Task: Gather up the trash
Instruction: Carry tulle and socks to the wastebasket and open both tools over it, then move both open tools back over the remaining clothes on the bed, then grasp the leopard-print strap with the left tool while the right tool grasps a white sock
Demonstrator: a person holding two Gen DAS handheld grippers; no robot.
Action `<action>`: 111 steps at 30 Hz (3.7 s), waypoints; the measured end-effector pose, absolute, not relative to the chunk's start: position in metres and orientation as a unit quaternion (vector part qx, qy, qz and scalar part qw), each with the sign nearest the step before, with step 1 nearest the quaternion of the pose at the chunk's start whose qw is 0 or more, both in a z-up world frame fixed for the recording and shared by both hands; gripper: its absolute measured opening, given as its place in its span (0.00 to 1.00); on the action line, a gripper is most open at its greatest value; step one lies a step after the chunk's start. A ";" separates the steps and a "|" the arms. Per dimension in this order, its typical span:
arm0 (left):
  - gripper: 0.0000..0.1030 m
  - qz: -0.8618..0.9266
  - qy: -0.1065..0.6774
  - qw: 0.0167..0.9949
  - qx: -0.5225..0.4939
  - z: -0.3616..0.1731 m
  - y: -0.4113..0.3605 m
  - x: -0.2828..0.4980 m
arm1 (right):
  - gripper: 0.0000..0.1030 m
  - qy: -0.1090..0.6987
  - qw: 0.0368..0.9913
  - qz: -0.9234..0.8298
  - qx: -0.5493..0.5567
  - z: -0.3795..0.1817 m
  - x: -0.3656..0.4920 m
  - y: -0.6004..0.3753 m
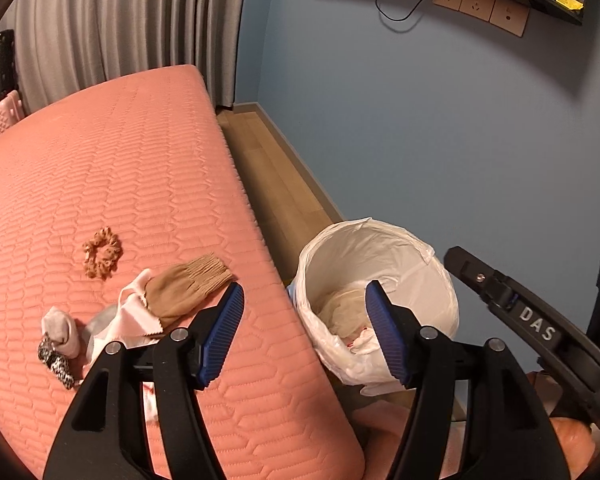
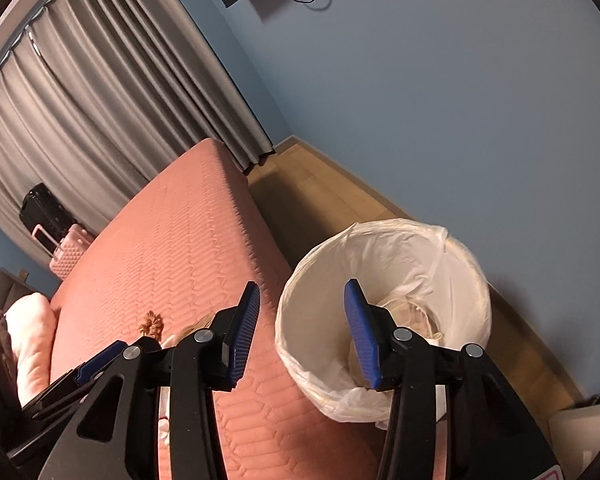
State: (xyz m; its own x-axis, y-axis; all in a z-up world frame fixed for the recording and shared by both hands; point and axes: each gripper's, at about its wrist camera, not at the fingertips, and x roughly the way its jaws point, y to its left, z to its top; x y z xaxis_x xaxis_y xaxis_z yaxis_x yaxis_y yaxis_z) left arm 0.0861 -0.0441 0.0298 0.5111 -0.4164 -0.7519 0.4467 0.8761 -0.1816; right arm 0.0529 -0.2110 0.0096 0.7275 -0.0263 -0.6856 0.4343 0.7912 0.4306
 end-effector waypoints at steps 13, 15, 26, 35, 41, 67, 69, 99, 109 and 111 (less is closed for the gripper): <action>0.64 -0.232 0.421 0.877 -0.025 0.038 -0.019 0.082 | 0.46 0.350 0.891 -0.129 0.258 0.028 0.046 -0.202; 0.67 -0.224 0.419 0.880 -0.035 0.038 -0.008 0.083 | 0.48 0.354 0.893 -0.127 0.248 0.031 0.047 -0.194; 0.74 -0.140 0.441 0.883 -0.073 0.007 0.076 0.101 | 0.48 0.394 0.892 -0.076 0.208 0.025 0.073 -0.129; 0.74 -0.067 0.473 0.872 -0.103 -0.035 0.160 0.119 | 0.48 0.434 0.880 -0.033 0.188 0.000 0.096 -0.065; 0.74 -0.039 0.497 0.858 -0.127 -0.070 0.208 0.128 | 0.48 0.473 0.864 -0.002 0.174 -0.032 0.112 -0.020; 0.16 -0.096 0.520 0.831 -0.173 -0.100 0.240 0.138 | 0.19 0.553 0.822 0.038 0.134 -0.114 0.153 0.059; 0.16 -0.097 0.515 0.835 -0.169 -0.092 0.238 0.136 | 0.13 0.549 0.824 0.042 0.136 -0.110 0.151 0.060; 0.16 -0.245 0.353 0.899 -0.087 0.097 0.088 0.104 | 0.12 0.330 0.925 0.019 0.187 0.095 0.077 -0.069; 0.16 -0.303 0.338 0.889 -0.052 0.113 0.012 0.097 | 0.12 0.294 0.932 -0.041 0.209 0.112 0.050 -0.152; 0.16 -0.315 0.339 0.885 -0.045 0.113 -0.004 0.094 | 0.12 0.292 0.931 -0.051 0.213 0.110 0.046 -0.165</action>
